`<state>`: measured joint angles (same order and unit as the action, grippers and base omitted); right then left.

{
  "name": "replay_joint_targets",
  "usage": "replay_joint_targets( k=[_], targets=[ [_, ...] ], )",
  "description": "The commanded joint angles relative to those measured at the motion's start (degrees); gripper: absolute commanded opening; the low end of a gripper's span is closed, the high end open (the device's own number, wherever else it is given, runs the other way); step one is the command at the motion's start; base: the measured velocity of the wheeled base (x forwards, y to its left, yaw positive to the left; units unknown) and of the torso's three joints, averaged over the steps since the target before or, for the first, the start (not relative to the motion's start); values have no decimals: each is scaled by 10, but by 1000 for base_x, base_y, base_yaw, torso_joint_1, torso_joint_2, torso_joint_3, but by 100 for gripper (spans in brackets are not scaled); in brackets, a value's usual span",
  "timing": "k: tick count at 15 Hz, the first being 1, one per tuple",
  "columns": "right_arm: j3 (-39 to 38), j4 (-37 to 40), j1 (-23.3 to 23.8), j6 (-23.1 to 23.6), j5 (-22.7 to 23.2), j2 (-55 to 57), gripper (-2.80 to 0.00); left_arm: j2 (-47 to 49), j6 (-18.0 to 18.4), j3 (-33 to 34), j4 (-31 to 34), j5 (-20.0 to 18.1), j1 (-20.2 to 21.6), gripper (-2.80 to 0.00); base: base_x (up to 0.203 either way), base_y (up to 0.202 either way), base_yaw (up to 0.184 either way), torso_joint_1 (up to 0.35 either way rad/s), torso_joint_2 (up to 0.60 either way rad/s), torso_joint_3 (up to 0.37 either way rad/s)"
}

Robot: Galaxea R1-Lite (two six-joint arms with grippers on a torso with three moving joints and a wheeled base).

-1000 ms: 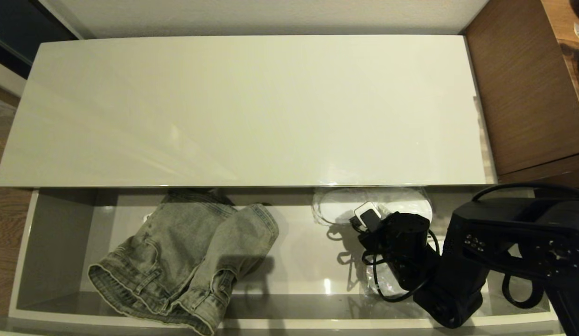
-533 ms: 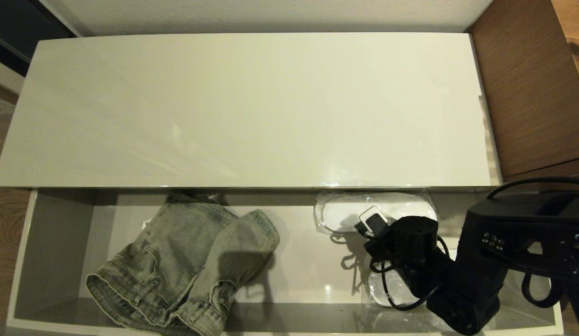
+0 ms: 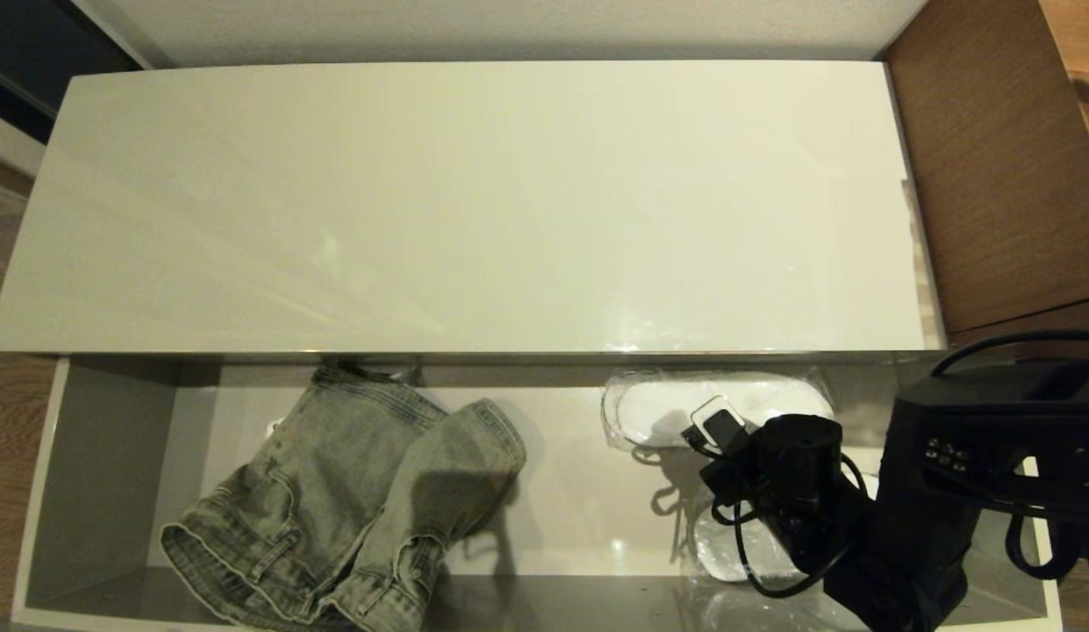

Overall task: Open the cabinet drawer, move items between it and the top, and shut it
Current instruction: Take out the disposable slippers from the drawer

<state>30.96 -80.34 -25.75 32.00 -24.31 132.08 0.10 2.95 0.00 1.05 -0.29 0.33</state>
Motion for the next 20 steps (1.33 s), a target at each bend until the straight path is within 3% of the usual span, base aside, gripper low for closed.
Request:
replay_joint_targets(
  k=[1,6,17,20],
  targets=[
    [-3,-9,0,2,0,-26,-280,0,0,0,0,0,0,-280,0,0,0,0,0,0],
    [-34,3,-1,3,-1,-78,-280,0,0,0,0,0,0,-280,0,0,0,0,0,0],
    [-53,151,-2,3,-10,-256,-280,0,0,0,0,0,0,-280,0,0,0,0,0,0],
    [-92,175,-11,1,-10,-283,-280,0,0,0,0,0,0,-280,0,0,0,0,0,0]
  ],
)
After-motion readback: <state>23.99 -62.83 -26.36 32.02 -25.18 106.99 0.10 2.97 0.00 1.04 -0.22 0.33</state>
